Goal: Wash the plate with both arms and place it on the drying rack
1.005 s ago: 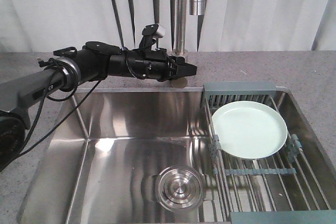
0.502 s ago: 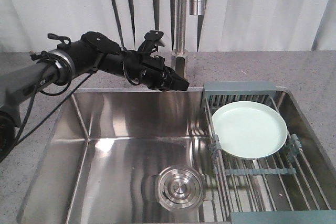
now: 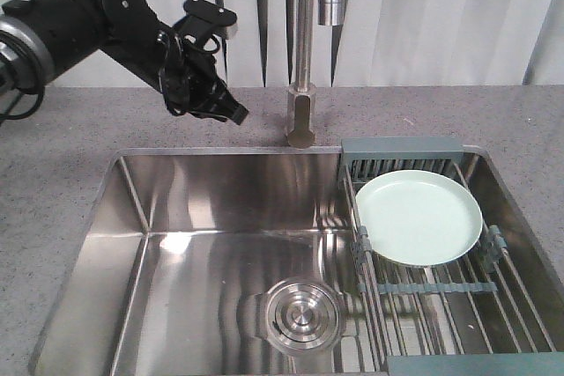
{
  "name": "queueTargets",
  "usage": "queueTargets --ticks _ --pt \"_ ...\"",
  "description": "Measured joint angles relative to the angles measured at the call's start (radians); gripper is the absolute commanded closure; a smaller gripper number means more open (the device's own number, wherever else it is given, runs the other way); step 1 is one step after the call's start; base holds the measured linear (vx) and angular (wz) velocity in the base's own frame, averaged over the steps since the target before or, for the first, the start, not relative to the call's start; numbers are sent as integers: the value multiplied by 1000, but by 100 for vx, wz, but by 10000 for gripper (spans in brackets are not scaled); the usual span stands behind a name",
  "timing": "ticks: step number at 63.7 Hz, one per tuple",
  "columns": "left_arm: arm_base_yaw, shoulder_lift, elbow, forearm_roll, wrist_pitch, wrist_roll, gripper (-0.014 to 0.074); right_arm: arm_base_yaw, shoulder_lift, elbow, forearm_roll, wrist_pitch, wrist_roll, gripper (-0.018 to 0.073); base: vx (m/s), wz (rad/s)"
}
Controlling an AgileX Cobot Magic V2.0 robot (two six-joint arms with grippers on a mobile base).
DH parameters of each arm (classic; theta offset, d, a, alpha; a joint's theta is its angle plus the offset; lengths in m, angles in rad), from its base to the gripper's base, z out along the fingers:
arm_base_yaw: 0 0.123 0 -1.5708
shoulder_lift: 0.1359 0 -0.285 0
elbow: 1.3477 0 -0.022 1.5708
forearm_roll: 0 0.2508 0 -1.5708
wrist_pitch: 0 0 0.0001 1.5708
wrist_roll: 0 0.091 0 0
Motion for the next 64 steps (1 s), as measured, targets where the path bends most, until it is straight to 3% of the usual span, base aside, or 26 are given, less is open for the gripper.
queueTargets --ticks 9,16,39,64 --pt "0 -70 0 210 32 -169 601 0 0 0 0 0 0 304 0 0" --pt "0 -124 0 290 41 -244 601 0 0 0 0 0 0 304 0 0" --pt "0 -303 35 352 20 -354 601 0 0 0 0 0 0 304 0 0" --pt "0 -619 606 373 -227 -429 601 0 0 0 0 0 0 304 0 0"
